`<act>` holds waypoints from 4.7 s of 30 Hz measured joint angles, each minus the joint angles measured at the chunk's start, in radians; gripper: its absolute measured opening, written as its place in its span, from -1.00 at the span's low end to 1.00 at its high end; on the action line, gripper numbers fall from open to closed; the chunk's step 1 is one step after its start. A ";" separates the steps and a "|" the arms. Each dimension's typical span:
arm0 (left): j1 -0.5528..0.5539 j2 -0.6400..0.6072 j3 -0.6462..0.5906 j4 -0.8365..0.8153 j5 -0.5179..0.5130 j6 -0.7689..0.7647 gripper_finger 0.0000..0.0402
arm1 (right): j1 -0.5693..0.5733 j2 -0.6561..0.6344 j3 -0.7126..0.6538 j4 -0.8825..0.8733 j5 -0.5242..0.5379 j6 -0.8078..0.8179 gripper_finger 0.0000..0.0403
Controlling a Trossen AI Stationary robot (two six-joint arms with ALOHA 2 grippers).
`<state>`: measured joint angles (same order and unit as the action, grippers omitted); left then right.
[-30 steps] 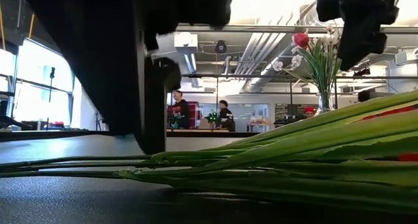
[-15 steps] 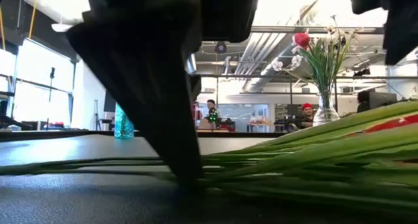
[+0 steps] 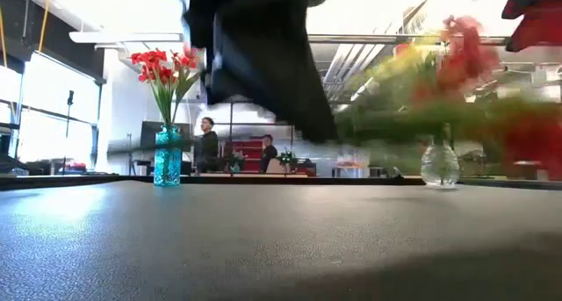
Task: Sort flowers into vase by color
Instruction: Put the red flowers into the blue vase
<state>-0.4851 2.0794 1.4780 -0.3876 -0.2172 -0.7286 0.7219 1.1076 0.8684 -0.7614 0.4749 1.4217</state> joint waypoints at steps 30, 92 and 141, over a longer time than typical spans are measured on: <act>0.753 -0.894 -0.616 0.673 -0.179 0.702 -1.00 | -0.636 0.003 0.000 0.430 -0.128 -0.980 -0.16; 1.094 -1.076 -0.751 0.745 0.357 0.972 -1.00 | -0.837 -0.414 0.249 0.451 -0.640 -1.109 -1.00; 1.317 -1.132 -1.190 1.397 0.230 1.097 -1.00 | -0.838 -0.414 0.249 0.444 -0.638 -1.109 -1.00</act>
<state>0.8318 0.9477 0.2884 1.0090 0.0130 0.3681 -0.1158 0.6937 1.1172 -0.3172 -0.1635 0.3130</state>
